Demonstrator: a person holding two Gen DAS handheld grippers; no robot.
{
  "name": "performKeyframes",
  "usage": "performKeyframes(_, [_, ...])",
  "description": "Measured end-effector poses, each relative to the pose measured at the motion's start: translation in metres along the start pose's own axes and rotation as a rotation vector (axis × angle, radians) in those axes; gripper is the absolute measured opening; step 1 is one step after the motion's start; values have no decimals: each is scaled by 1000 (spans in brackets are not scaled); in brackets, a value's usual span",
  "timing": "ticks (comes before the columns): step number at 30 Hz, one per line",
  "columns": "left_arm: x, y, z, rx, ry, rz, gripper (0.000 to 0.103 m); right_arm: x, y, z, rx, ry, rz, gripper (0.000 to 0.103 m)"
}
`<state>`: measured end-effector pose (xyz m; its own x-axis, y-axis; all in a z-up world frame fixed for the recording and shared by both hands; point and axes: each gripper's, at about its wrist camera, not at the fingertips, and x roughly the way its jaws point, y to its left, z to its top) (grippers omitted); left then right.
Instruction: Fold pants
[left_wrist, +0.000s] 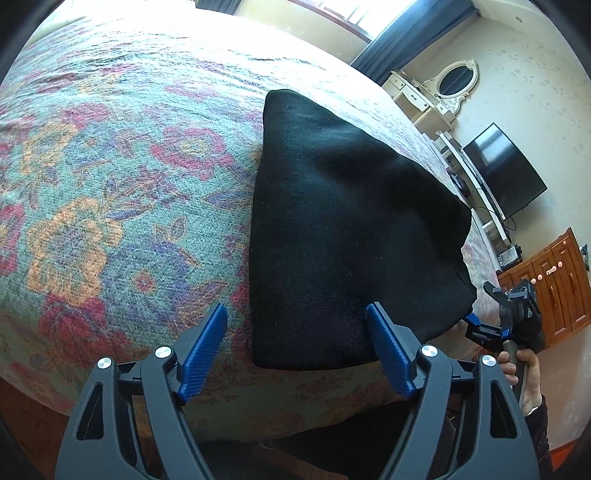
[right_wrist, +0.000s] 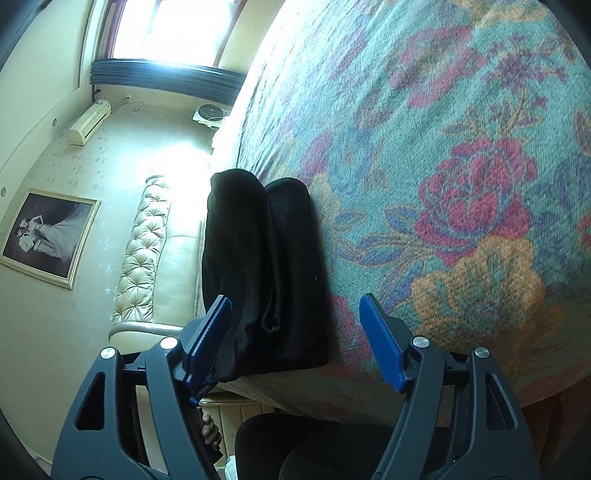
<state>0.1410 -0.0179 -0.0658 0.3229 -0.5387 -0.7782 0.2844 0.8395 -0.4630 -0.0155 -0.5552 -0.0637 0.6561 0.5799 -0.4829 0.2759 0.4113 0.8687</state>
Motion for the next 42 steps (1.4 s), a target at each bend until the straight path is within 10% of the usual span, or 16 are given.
performKeyframes(12, [-11,22,42,26,-41,-39,77,61,23,44,-63,75,-52,83])
performKeyframes(34, [96,26,135,-93,52,-242,81,136,49,100,-97,107,36,90])
performKeyframes(38, [98,18,135,-44,46,-226,81,137,41,97,-115,109,-30,51])
performKeyframes(42, [101,6,130,46,52,-167,58,134,34,97,-119,108,-14,42])
